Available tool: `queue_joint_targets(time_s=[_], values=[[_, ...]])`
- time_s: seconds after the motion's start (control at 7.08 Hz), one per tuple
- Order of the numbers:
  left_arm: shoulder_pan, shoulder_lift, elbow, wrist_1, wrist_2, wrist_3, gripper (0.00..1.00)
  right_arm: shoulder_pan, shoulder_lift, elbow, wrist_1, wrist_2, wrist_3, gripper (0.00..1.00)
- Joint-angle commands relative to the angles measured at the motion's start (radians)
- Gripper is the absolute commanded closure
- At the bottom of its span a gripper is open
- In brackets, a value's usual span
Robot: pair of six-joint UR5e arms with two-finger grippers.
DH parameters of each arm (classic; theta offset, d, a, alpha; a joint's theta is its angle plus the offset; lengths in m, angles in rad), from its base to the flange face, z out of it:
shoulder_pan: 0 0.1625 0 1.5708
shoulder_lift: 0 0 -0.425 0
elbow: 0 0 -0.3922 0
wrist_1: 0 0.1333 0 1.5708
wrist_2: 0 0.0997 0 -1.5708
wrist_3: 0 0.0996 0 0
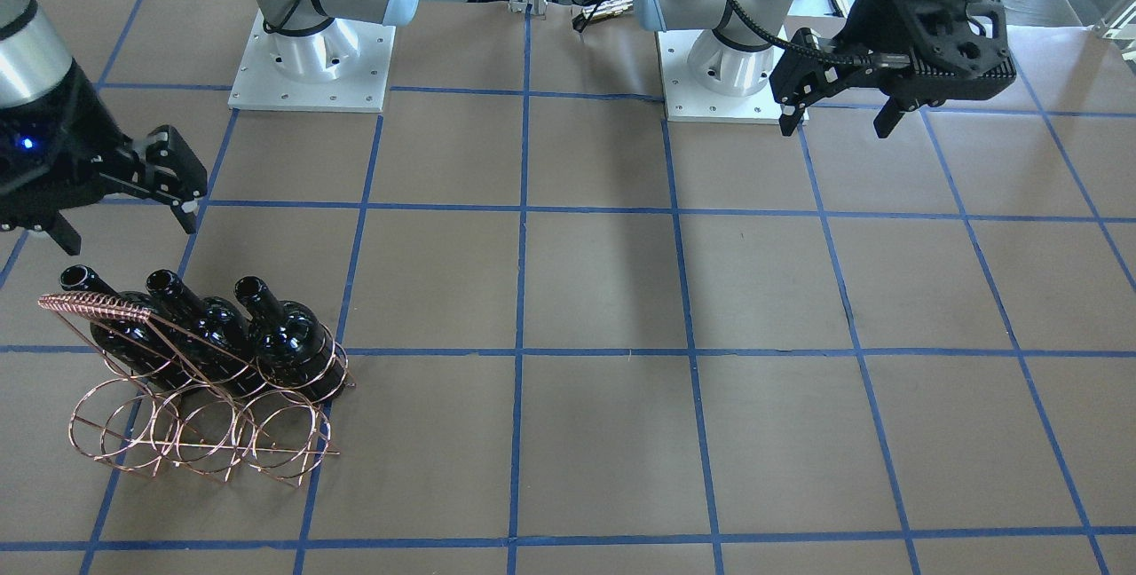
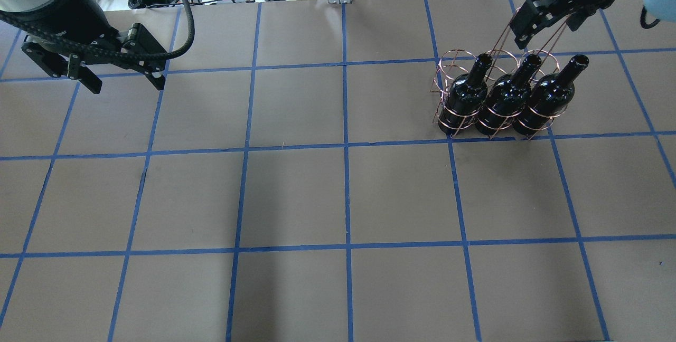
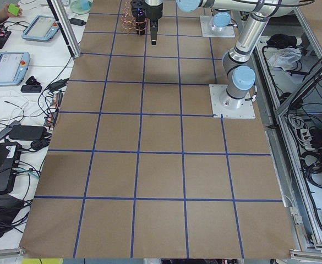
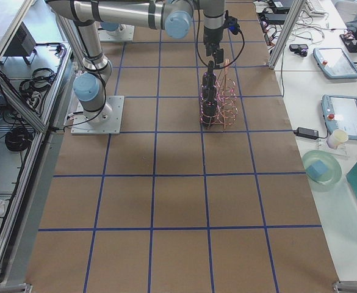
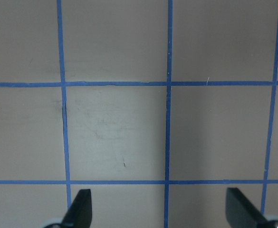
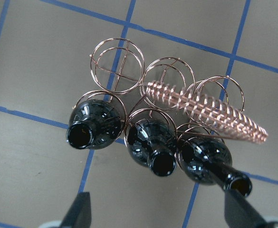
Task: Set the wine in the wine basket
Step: 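Open the right gripper and raise it off the bottle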
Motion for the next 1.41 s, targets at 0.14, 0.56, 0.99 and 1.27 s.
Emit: queue_joint_targets(time_s=[0.14, 0.56, 0.99, 1.27], values=[[-0.001, 0.012, 0.002, -0.002, 0.006, -0.002, 0.00, 0.121, -0.129, -0.014, 0.162, -0.031, 0.279, 0.00], [-0.001, 0.021, 0.002, -0.008, 0.008, -0.002, 0.00, 0.215, -0.115, -0.026, 0.164, -0.029, 0.426, 0.00], [-0.002, 0.021, 0.001, -0.017, 0.008, -0.002, 0.00, 0.215, -0.099, -0.024, 0.161, -0.013, 0.478, 0.00], [-0.002, 0.026, -0.001, -0.028, 0.011, -0.002, 0.00, 0.215, -0.098, -0.024, 0.165, -0.016, 0.478, 0.00]])
